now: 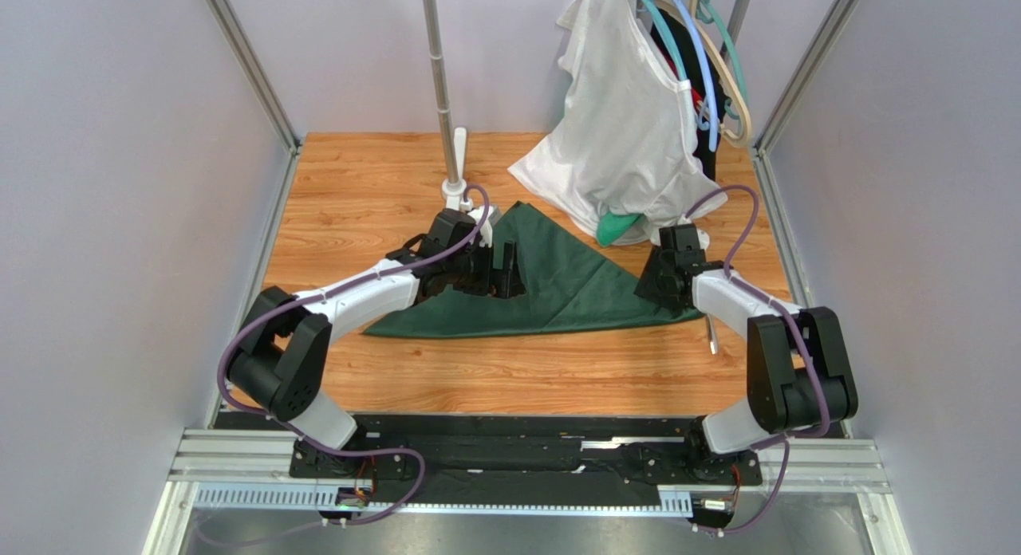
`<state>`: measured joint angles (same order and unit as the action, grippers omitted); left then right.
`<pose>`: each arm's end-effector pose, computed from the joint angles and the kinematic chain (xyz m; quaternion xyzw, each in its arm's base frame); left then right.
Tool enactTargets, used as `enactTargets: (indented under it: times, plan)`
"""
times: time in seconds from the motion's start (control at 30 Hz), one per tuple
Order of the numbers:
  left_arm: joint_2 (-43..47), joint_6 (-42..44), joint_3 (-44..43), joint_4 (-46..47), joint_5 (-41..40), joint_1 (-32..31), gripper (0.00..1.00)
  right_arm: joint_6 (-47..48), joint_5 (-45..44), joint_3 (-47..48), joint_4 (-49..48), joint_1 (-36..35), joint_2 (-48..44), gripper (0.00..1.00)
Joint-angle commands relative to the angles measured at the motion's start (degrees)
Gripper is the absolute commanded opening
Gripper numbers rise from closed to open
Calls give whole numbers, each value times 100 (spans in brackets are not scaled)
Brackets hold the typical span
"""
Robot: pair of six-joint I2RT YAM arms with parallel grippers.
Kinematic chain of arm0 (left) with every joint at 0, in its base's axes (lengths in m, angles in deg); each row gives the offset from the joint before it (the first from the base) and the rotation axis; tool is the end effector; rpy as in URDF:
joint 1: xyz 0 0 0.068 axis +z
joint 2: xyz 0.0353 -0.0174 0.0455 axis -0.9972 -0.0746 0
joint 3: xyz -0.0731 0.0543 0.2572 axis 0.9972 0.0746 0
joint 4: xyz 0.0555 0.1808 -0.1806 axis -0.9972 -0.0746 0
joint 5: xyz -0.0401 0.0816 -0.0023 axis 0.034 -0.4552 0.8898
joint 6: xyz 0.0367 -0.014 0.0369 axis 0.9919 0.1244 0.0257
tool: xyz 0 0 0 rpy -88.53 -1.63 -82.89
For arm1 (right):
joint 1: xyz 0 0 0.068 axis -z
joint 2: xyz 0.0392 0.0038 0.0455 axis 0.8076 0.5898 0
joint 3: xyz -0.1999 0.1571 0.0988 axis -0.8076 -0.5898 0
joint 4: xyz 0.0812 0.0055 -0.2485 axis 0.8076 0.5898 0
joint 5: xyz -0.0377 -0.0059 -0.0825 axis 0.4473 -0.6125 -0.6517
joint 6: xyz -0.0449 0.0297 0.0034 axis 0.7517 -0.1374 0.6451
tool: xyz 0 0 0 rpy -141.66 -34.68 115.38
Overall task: Fold the napkin, place the utensils inside, and roll it up
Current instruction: Fold the napkin
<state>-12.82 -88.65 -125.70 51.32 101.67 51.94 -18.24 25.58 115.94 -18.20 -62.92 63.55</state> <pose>0.2719 -0.1929 0.2116 0.1022 0.9049 -0.3037 0.2802 0.2746 0.0399 0.1646 0.1777 0.9483 0.0341 0.2607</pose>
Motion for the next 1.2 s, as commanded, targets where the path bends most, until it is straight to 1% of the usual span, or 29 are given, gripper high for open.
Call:
enactTargets:
  times: [0.0,0.3,0.83,0.93,1.17]
  plan:
    - [233,-11,56,182,31,-50,98,-352,-377,84,80,71,-19,51]
    - [180,33,82,261,119,-50,98,-502,-439,-109,476,352,-125,51]
    - [461,24,328,296,40,-50,98,-669,-519,-461,828,352,-573,52]
    - [540,-2,372,296,22,-41,98,-660,-475,-479,890,352,-722,52]
    - [830,-107,495,278,-127,12,99,-502,-492,-409,1162,343,-1381,56]
